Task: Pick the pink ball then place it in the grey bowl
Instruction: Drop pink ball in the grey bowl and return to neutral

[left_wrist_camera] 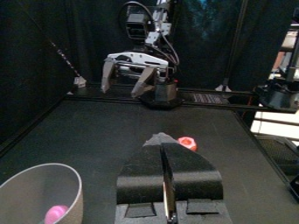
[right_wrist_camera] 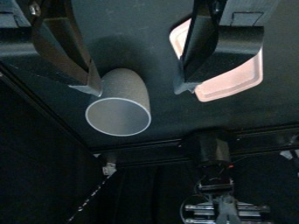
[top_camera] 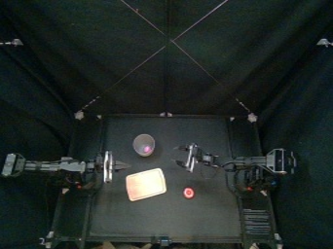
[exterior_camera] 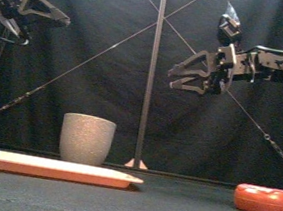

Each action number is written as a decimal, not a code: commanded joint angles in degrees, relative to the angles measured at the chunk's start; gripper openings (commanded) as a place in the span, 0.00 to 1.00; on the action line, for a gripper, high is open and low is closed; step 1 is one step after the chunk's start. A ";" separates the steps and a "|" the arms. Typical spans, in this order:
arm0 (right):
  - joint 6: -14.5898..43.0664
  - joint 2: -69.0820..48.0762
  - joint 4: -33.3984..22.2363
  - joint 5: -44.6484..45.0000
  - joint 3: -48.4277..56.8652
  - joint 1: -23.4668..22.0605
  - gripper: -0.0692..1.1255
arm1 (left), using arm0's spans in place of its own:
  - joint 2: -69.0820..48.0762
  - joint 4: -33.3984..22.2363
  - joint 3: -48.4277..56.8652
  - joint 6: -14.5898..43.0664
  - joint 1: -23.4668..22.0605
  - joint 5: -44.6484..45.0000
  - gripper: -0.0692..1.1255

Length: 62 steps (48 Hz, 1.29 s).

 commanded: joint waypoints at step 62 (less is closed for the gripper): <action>0.09 -16.70 9.93 9.14 16.08 4.75 0.88 | -0.09 -2.64 0.18 0.26 1.67 -2.29 0.11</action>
